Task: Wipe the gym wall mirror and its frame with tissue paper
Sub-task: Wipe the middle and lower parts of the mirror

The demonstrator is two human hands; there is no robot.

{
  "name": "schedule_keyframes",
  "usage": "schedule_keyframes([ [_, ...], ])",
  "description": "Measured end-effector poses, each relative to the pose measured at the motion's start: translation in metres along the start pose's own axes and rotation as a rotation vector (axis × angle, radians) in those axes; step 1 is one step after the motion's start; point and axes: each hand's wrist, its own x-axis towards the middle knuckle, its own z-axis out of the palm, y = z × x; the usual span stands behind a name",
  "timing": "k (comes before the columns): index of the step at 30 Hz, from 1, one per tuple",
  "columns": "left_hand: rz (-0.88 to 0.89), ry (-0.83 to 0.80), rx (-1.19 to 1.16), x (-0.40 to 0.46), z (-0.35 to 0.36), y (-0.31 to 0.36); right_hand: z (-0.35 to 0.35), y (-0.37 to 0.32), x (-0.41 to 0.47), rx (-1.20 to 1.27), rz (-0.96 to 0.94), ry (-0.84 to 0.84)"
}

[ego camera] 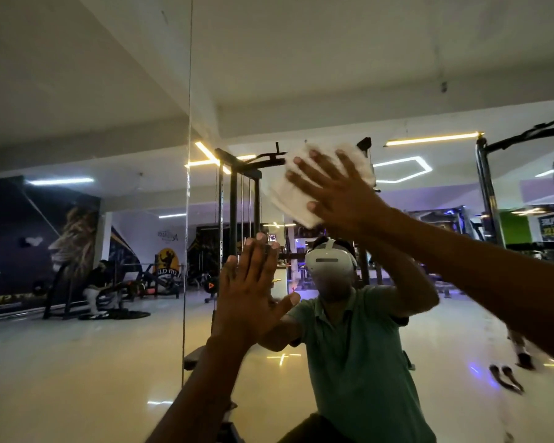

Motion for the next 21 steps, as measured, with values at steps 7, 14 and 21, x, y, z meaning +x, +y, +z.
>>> schedule_keyframes([
  [7,0.005,0.009,-0.038,0.000,0.003,0.000,-0.004,-0.001,0.003,-0.019,0.142,0.020],
  [14,0.001,0.030,-0.021,0.002,0.003,-0.001,0.005,-0.046,0.073,-0.036,0.056,0.026],
  [21,0.023,0.060,-0.004,0.000,0.003,-0.001,-0.004,0.027,-0.087,-0.002,0.223,0.075],
])
